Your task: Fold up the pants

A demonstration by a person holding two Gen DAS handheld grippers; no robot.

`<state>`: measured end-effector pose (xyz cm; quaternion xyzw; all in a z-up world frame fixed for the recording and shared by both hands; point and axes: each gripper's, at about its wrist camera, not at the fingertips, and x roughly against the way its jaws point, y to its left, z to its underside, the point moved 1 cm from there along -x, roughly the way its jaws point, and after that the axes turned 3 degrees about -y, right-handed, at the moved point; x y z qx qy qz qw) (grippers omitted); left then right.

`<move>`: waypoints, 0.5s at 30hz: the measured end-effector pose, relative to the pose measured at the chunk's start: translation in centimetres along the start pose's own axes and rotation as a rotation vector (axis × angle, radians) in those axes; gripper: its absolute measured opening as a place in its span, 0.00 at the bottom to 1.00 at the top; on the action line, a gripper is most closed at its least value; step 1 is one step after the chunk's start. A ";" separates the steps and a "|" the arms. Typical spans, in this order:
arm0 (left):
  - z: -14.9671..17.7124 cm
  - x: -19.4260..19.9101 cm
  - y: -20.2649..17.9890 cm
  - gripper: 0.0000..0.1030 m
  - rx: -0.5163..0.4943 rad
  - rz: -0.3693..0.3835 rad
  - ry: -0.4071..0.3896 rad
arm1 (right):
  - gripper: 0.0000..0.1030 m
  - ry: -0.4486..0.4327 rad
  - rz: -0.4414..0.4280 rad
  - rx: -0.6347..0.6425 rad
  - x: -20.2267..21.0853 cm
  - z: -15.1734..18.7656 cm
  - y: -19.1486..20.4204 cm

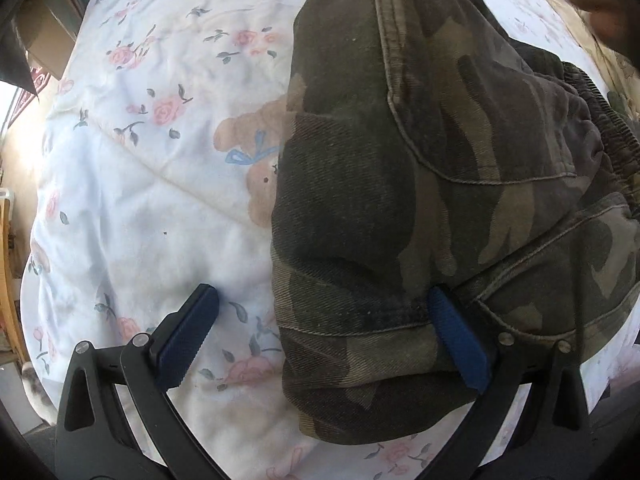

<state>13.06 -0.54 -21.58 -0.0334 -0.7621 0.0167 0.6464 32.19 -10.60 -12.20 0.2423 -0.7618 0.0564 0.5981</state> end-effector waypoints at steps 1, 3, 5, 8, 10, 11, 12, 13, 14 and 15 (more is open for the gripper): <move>0.3 0.1 0.0 1.00 -0.001 -0.002 -0.002 | 0.01 -0.005 -0.001 -0.028 -0.6 -0.4 -0.7; 0.3 0.1 -0.5 1.00 -0.006 -0.001 -0.005 | 0.01 -0.017 0.052 -0.021 -0.5 -0.9 -1.1; 0.6 1.0 -1.5 1.00 -0.004 0.006 0.001 | 0.00 -0.068 0.052 -0.011 1.4 -1.3 -1.2; -0.1 1.1 -0.8 1.00 -0.006 0.007 0.005 | 0.00 -0.174 0.104 0.030 5.8 -1.2 -1.5; -0.3 1.2 -0.9 1.00 -0.007 -0.002 0.007 | 0.02 -0.209 0.084 0.031 8.4 -0.9 -2.2; -0.3 1.3 -1.0 1.00 -0.008 -0.006 0.006 | 0.05 -0.184 0.046 0.035 8.3 -1.0 -2.1; -0.5 1.4 -1.0 1.00 -0.010 -0.009 0.004 | 0.06 -0.137 0.011 0.043 7.9 -0.7 -2.1; -0.6 1.5 -1.2 1.00 -0.014 -0.013 0.001 | 0.07 -0.076 -0.006 0.067 6.8 -0.2 -1.8; -0.7 1.6 -1.5 1.00 -0.016 -0.015 -0.001 | 0.07 -0.050 -0.001 0.089 6.2 0.3 -1.6; -0.8 1.6 -1.6 1.00 -0.016 -0.015 -0.001 | 0.23 -0.023 0.009 0.112 5.2 0.7 -1.4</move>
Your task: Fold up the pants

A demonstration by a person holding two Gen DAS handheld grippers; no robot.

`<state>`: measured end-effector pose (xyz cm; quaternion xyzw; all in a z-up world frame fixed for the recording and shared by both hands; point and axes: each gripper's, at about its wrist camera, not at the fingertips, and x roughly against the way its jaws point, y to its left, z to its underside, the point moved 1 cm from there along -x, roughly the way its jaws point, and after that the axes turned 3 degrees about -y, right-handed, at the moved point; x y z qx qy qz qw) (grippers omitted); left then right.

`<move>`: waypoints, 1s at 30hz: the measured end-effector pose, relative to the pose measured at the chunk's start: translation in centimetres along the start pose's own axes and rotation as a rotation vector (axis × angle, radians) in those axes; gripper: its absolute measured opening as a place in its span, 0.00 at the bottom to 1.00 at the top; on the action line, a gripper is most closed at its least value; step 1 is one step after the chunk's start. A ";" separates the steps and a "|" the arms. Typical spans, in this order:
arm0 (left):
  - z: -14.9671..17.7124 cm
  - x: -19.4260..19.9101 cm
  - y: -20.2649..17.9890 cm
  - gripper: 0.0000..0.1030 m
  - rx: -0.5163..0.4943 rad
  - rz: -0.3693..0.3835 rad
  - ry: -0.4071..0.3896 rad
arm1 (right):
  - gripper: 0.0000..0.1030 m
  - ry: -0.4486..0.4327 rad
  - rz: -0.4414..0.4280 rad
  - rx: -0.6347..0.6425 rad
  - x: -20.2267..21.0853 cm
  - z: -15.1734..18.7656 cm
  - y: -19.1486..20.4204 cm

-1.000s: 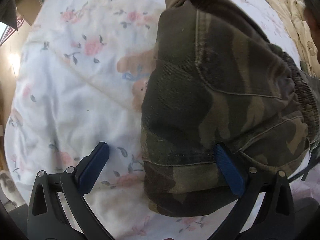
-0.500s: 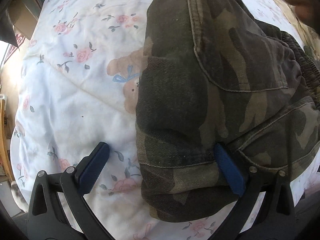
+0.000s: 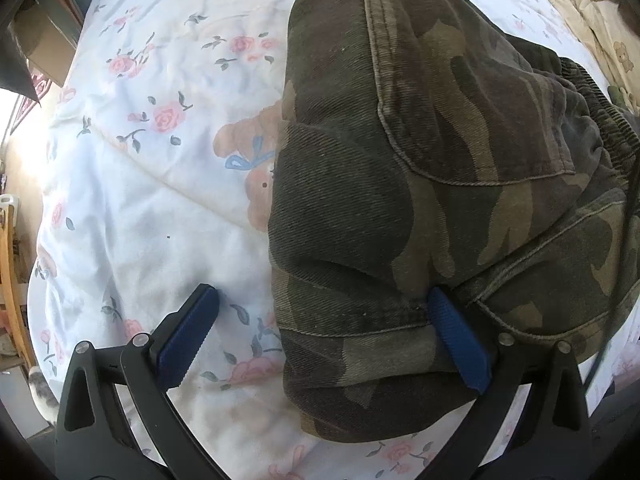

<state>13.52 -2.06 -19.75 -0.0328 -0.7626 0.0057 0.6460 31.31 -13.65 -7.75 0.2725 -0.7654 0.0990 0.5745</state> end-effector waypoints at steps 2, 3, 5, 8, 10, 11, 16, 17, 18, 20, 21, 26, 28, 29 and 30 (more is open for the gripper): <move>-0.1 0.1 -0.2 1.00 0.007 0.002 0.001 | 0.53 0.058 -0.002 0.010 -2.6 0.5 1.0; -0.1 0.1 -0.3 1.00 0.009 0.003 0.000 | 0.57 0.070 -0.008 0.013 -3.6 0.3 1.4; 0.0 0.1 -0.4 1.00 0.000 0.003 -0.008 | 0.57 0.064 0.013 0.035 -4.4 0.0 2.0; 0.1 0.3 -0.2 1.00 -0.003 0.007 -0.003 | 0.57 0.049 0.023 0.071 -4.5 -1.3 2.8; 0.1 0.5 -0.2 1.00 -0.007 0.005 -0.001 | 0.58 0.042 0.004 0.101 -3.5 -2.4 3.2; 0.0 0.5 -0.2 1.00 -0.009 0.003 0.000 | 0.59 0.046 -0.018 0.111 -3.2 -2.9 3.3; -0.4 0.1 -0.5 1.00 -0.005 0.005 0.009 | 0.78 0.246 -0.011 0.291 -5.6 -2.8 6.9; -0.4 0.1 -0.4 1.00 -0.003 0.005 0.009 | 0.78 0.288 0.003 0.327 -6.6 -2.4 7.6; -0.4 0.1 -0.4 1.00 -0.001 0.004 0.008 | 0.76 0.322 0.022 0.361 -7.6 -2.1 8.2; -0.4 0.1 -0.4 1.00 -0.002 0.003 0.003 | 0.32 0.371 0.100 0.407 -9.4 -1.8 8.8; -0.4 0.1 -0.3 1.00 -0.003 0.004 0.001 | 0.16 0.406 0.124 0.413 -10.2 -1.7 8.8; -0.2 0.0 -0.2 1.00 -0.010 0.012 0.002 | 0.01 0.260 0.183 0.332 -8.8 -4.5 7.8; -0.2 0.0 -0.3 1.00 -0.017 0.005 0.001 | 0.00 0.165 0.220 0.150 -7.3 -6.5 4.3; -0.2 0.0 -0.3 1.00 -0.015 0.004 0.000 | 0.00 0.146 0.237 0.094 -6.9 -6.9 2.9; -0.2 0.0 -0.3 1.00 -0.014 0.004 -0.001 | 0.00 0.143 0.238 0.055 -6.6 -7.1 1.7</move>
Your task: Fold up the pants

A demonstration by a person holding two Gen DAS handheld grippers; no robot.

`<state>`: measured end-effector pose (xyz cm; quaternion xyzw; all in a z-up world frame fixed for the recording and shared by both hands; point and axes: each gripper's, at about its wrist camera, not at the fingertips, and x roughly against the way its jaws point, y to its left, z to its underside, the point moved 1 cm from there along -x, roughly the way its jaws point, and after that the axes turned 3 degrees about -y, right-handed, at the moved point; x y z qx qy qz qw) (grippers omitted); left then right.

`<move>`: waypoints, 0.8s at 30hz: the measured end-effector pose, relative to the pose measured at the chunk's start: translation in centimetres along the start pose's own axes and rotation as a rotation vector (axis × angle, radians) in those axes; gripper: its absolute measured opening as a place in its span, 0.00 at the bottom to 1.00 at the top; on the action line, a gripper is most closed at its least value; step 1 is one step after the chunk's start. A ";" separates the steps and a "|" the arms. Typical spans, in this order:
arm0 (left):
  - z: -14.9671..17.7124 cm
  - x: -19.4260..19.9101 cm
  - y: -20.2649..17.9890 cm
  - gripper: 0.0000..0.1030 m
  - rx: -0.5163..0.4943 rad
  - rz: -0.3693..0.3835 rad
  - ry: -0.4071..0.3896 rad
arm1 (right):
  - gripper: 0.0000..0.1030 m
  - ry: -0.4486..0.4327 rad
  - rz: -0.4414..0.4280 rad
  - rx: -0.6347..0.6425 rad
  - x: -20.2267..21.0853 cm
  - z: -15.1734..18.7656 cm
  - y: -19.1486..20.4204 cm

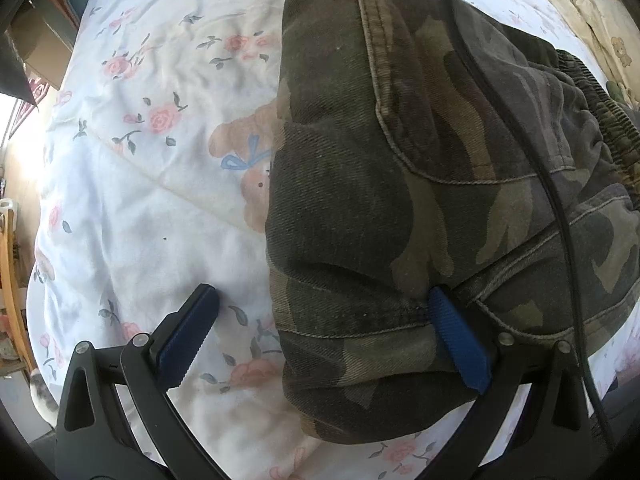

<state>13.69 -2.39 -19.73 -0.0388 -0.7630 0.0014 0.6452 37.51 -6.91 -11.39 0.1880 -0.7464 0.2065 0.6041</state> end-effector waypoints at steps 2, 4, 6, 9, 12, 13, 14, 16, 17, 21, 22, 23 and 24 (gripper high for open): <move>0.0 0.0 -0.2 1.00 -0.004 -0.002 -0.001 | 0.00 -0.014 -0.018 -0.020 0.8 0.5 -1.4; -0.1 0.0 -0.4 1.00 -0.010 -0.005 0.001 | 0.00 -0.033 -0.042 -0.024 2.5 1.5 -2.1; -0.2 0.0 -0.4 1.00 -0.005 -0.007 0.005 | 0.01 -0.051 -0.082 -0.034 4.2 3.0 -2.8; -0.3 0.1 -0.8 1.00 -0.005 -0.017 0.004 | 0.04 -0.021 -0.170 -0.056 4.8 6.6 -2.8; -0.4 0.2 -1.0 1.00 -0.012 -0.022 -0.003 | 0.04 0.081 -0.200 -0.116 1.0 12.1 -3.9; -0.4 0.2 -1.1 1.00 -0.009 -0.023 -0.001 | 0.02 0.112 -0.152 -0.131 -0.4 14.0 -4.6; -0.4 0.2 -1.2 1.00 -0.008 -0.024 -0.002 | 0.01 0.115 -0.079 -0.148 -1.3 15.2 -5.6; -0.3 0.4 -1.4 1.00 -0.009 -0.027 -0.010 | 0.00 0.091 0.059 -0.195 -1.6 16.8 -8.3; -0.2 0.5 -1.5 1.00 -0.010 -0.029 -0.013 | 0.02 0.067 0.121 -0.234 -1.2 17.6 -9.9; -0.1 0.9 -1.9 1.00 -0.018 -0.036 -0.010 | 0.04 -0.058 0.219 -0.349 3.6 20.5 -13.8; -0.1 0.9 -2.0 1.00 -0.020 -0.034 -0.010 | 0.04 -0.098 0.119 -0.396 5.4 21.6 -13.7; -0.1 1.0 -2.0 1.00 -0.022 -0.032 -0.009 | 0.04 -0.121 0.025 -0.429 6.5 22.5 -13.3; -0.1 1.0 -2.0 1.00 -0.021 -0.029 -0.007 | 0.04 -0.142 -0.107 -0.459 7.8 23.7 -12.1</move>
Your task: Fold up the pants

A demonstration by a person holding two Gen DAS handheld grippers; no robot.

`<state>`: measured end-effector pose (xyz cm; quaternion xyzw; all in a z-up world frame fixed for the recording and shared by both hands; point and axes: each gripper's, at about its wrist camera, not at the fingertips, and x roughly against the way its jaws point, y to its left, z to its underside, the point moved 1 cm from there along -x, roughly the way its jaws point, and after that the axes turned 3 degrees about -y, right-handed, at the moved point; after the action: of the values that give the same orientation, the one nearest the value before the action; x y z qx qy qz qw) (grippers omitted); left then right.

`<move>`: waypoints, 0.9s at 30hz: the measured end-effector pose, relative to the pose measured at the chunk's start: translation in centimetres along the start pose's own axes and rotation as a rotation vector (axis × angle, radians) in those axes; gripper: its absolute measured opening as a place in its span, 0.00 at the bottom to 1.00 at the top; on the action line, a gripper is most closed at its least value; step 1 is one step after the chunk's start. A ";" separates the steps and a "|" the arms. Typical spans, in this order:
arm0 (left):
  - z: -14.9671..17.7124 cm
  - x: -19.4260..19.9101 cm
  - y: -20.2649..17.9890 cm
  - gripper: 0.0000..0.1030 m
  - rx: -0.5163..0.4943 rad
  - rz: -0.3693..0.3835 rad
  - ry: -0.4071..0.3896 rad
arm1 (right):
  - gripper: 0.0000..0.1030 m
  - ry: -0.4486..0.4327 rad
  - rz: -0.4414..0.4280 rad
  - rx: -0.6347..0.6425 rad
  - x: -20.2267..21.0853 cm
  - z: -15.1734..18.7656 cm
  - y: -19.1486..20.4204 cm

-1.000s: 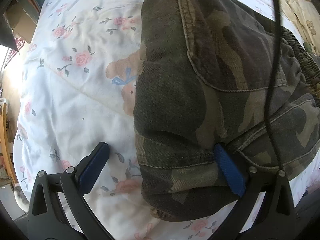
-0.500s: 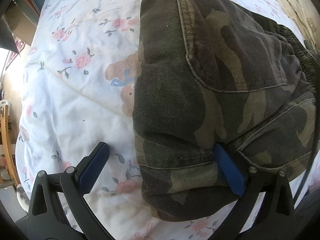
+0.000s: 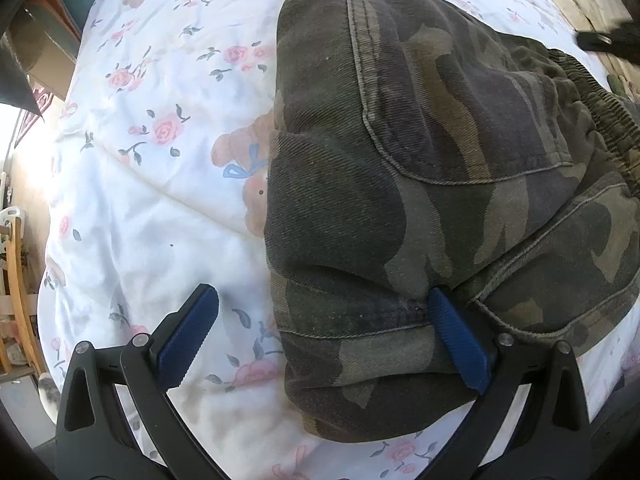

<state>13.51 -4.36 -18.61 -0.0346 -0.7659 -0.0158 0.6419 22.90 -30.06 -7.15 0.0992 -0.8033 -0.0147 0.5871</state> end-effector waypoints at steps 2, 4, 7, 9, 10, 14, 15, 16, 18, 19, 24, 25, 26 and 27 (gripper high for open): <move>-0.2 0.0 0.1 1.00 0.005 0.004 0.003 | 0.04 0.011 -0.150 -0.013 1.8 2.8 2.2; -0.3 0.0 0.3 1.00 0.006 0.002 0.003 | 0.04 0.012 -0.210 0.037 2.9 5.9 4.4; -0.6 0.6 0.8 1.00 0.020 0.018 -0.008 | 0.04 -0.026 -0.194 -0.024 3.9 9.4 5.0; -0.9 2.3 1.9 0.99 0.065 0.069 -0.051 | 0.08 -0.079 -0.210 -0.090 4.8 10.9 3.8; -1.0 3.3 2.4 0.99 0.091 0.097 -0.073 | 0.19 -0.114 -0.221 -0.122 5.6 11.9 3.3; -1.3 7.5 5.1 0.99 0.198 0.146 -0.192 | 0.62 -0.175 -0.231 -0.271 7.3 14.2 1.2; -1.4 8.1 5.9 0.99 0.217 0.125 -0.213 | 0.62 -0.187 -0.236 -0.298 7.5 14.7 0.7; -1.4 8.4 6.8 0.99 0.249 0.101 -0.225 | 0.62 -0.180 -0.236 -0.337 7.2 15.1 0.5; -1.3 8.3 8.0 0.99 0.305 0.111 -0.213 | 0.62 -0.155 -0.235 -0.421 6.7 16.0 -0.1; -1.3 8.1 8.5 0.99 0.325 0.118 -0.199 | 0.62 -0.144 -0.244 -0.455 6.1 16.1 -0.1; -0.8 8.3 9.0 0.99 0.326 0.068 -0.211 | 0.27 -0.097 -0.312 -0.550 3.6 16.5 0.5; -0.7 8.4 8.9 0.99 0.320 0.061 -0.213 | 0.20 -0.113 -0.303 -0.561 3.9 16.4 0.5; -0.6 8.4 8.8 0.99 0.315 0.055 -0.213 | 0.17 -0.140 -0.303 -0.563 4.4 16.3 0.6; -0.7 8.3 9.1 0.99 0.311 0.051 -0.212 | 0.16 -0.169 -0.316 -0.559 5.3 16.2 0.8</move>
<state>13.38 4.92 -10.53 0.0443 -0.8214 0.1229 0.5552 5.88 -31.67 -7.13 0.0561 -0.7885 -0.3338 0.5135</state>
